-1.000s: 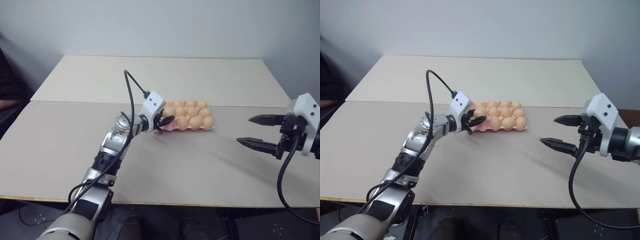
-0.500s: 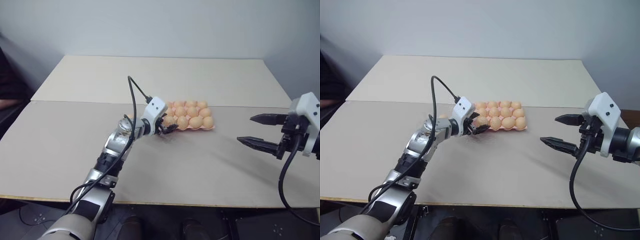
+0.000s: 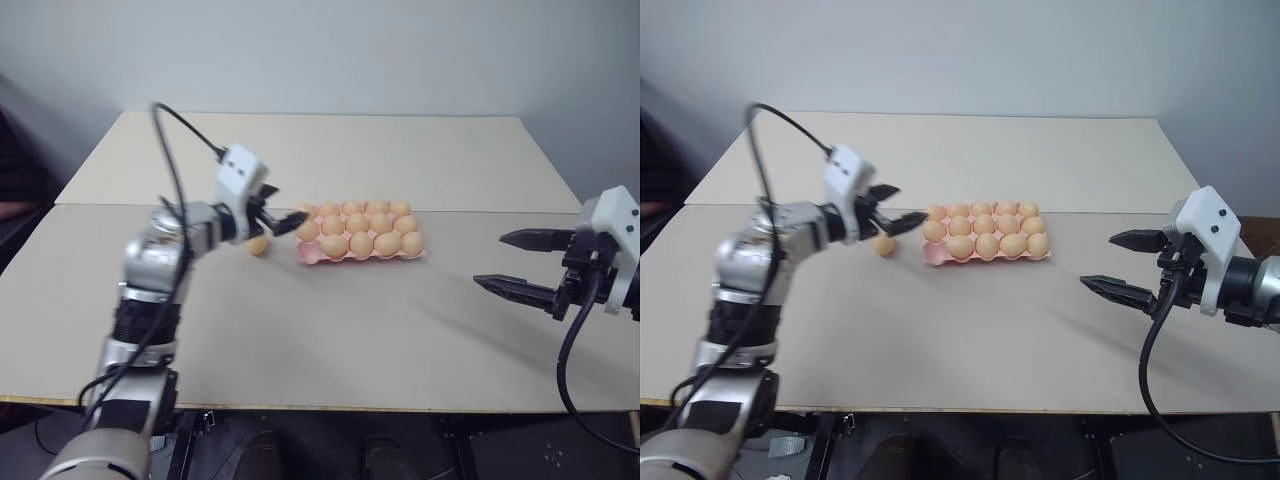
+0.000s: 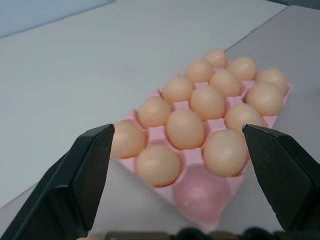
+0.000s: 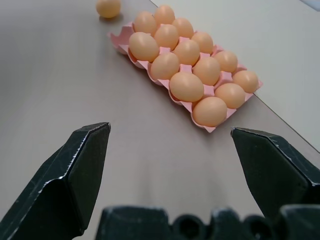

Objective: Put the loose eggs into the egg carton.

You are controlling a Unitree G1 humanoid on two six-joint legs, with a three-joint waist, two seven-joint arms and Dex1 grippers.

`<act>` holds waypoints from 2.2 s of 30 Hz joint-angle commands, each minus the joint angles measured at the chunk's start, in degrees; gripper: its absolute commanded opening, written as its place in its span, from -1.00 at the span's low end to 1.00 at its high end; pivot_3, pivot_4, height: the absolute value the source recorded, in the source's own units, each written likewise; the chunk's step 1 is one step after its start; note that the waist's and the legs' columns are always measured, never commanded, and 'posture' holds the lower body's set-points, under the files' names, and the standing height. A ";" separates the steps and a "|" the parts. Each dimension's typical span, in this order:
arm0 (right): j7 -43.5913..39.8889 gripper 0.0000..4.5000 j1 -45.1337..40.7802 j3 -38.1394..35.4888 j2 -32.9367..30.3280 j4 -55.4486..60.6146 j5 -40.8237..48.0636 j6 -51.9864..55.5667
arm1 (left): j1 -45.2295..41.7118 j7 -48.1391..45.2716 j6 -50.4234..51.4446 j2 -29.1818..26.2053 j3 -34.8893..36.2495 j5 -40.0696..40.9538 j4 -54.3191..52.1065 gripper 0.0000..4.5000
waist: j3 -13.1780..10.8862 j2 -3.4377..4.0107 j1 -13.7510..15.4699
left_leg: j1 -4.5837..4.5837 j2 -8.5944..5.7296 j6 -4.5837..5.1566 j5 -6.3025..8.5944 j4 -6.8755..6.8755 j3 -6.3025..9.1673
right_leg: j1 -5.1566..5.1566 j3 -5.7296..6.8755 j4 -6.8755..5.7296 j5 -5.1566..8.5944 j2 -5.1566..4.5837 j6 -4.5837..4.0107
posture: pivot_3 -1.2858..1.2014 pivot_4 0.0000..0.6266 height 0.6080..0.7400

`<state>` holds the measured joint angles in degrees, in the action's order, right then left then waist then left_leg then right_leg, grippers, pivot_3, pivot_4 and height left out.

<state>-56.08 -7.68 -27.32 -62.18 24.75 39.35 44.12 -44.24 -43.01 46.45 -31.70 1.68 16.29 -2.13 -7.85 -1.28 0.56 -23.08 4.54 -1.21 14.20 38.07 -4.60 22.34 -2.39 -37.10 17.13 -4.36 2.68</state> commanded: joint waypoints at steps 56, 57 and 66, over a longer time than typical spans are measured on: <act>-1.53 1.00 -2.63 1.56 -0.04 -1.65 -1.15 -4.24 | 0.15 40.51 19.74 20.59 3.51 -4.39 -3.73 0.98 | 0.01 -0.09 0.50 | -0.02 -0.05 0.03 0.02 0.11 0.02 | -0.05 -0.02 0.00 -0.01 -0.04 0.02 | 0.03 -0.52 1.00; -1.50 1.00 -2.58 1.51 -0.09 -1.60 -1.08 -4.17 | -0.10 41.19 19.29 20.98 3.82 -4.66 -3.49 0.98 | 0.01 -0.09 0.52 | -0.03 -0.05 -0.01 0.00 0.11 0.02 | -0.05 -0.02 -0.01 -0.01 -0.05 0.02 | 0.03 -0.52 1.00; -1.33 1.00 -2.90 2.06 -0.39 -1.72 -1.12 -4.08 | -0.32 46.62 19.27 23.96 5.77 -7.51 -2.48 0.98 | 0.01 -0.10 0.59 | -0.03 -0.07 -0.04 -0.02 0.11 0.03 | -0.05 -0.02 0.01 -0.01 -0.06 0.02 | 0.03 -0.52 1.00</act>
<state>-57.34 -10.00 -23.29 -61.74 21.88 37.28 39.69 -43.46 2.62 66.51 -8.12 6.77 9.37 -3.83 -7.85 -1.38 1.15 -23.11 4.47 -1.25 14.18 38.18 -4.57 22.29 -2.40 -37.09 17.12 -4.42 2.71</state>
